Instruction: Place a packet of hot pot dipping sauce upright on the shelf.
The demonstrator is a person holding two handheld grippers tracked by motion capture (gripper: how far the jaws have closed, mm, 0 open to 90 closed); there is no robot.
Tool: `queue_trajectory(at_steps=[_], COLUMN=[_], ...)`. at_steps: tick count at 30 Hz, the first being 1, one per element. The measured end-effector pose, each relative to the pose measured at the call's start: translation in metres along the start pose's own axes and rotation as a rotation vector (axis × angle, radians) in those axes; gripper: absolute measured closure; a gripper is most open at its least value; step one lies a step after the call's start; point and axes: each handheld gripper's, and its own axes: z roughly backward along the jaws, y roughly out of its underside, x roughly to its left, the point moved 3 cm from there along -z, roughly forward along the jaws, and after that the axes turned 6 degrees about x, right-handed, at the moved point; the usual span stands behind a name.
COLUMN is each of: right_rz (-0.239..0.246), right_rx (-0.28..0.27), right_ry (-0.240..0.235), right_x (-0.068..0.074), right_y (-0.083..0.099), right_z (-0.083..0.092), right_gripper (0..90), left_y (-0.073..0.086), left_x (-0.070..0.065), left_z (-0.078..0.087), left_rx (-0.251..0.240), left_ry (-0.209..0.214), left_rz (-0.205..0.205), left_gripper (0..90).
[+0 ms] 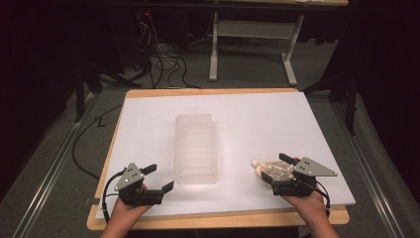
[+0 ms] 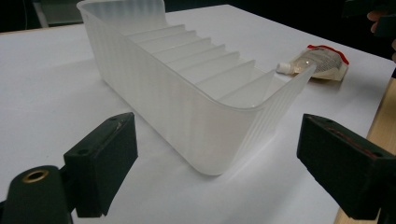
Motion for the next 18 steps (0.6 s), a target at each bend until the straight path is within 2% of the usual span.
queue_trajectory(at_steps=[8, 18], right_rz=[-0.003, 0.026], right_rx=[0.007, 0.022], right_ry=[0.013, 0.036], right_x=[0.0008, 0.0009], right_y=[0.0014, 0.0047], right_z=[-0.0002, -0.0016], right_gripper=[9.6, 14.8], left_y=[0.0007, 0.0009], left_x=[0.0007, -0.0001], left_z=[-0.0014, -0.0030], left_rx=[0.008, 0.017], left_ry=[-0.010, -0.009], left_rz=[-0.013, -0.018], left_gripper=[13.0, 13.2])
